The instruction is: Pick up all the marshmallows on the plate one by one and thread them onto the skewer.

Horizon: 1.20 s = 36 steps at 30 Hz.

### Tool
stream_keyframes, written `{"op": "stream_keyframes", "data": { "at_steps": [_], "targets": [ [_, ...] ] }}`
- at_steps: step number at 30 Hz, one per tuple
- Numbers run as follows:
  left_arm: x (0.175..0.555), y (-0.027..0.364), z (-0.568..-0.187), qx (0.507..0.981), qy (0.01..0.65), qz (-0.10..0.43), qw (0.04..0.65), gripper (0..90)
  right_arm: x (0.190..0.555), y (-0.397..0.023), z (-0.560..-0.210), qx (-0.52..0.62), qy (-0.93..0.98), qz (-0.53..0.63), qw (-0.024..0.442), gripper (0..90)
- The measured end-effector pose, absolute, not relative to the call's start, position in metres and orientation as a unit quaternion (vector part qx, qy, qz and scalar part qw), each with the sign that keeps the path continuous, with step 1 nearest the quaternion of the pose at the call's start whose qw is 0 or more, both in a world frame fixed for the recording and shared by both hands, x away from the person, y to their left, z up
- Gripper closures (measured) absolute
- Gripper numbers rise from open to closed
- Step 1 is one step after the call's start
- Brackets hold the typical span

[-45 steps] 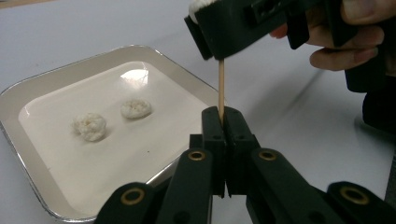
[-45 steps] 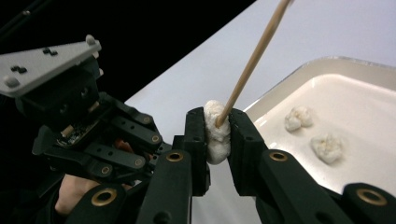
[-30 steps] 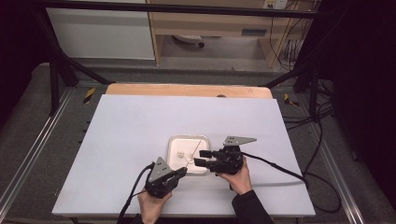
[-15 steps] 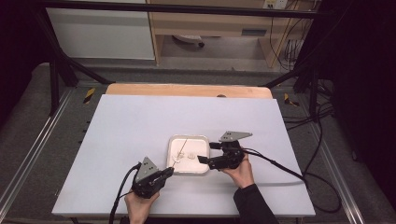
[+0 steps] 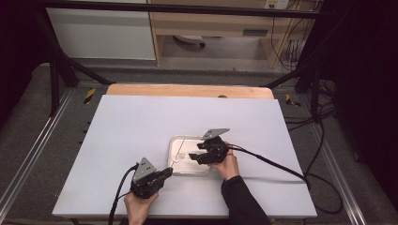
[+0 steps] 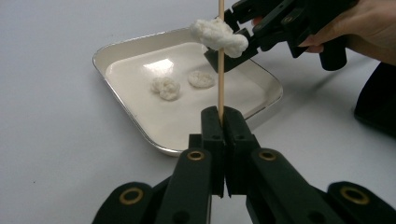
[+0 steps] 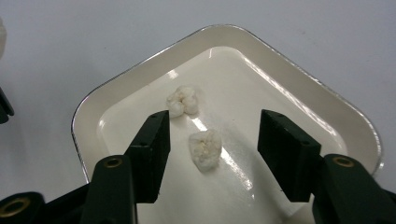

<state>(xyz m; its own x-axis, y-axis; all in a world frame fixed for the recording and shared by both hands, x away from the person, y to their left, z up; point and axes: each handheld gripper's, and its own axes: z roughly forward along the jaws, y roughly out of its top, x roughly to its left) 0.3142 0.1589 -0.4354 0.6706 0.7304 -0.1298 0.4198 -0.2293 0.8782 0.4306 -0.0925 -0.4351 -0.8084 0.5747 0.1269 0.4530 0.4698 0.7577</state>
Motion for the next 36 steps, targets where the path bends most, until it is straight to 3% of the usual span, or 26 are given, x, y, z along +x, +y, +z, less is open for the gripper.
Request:
{"op": "stream_keyframes", "data": {
  "at_steps": [9,20,36],
  "targets": [
    [0.315,0.159,-0.437,0.769,0.375,0.151,0.495,88.3,0.432,-0.083,-0.446,0.279,0.866,0.411,0.062,60.8],
    [0.314,0.156,-0.437,0.772,0.381,0.145,0.488,88.3,0.429,-0.082,-0.451,0.256,0.877,0.396,0.091,70.6],
    [0.313,0.153,-0.432,0.779,0.365,0.152,0.487,88.3,0.424,-0.095,-0.426,0.286,0.864,0.409,0.067,75.1]
  ]
}}
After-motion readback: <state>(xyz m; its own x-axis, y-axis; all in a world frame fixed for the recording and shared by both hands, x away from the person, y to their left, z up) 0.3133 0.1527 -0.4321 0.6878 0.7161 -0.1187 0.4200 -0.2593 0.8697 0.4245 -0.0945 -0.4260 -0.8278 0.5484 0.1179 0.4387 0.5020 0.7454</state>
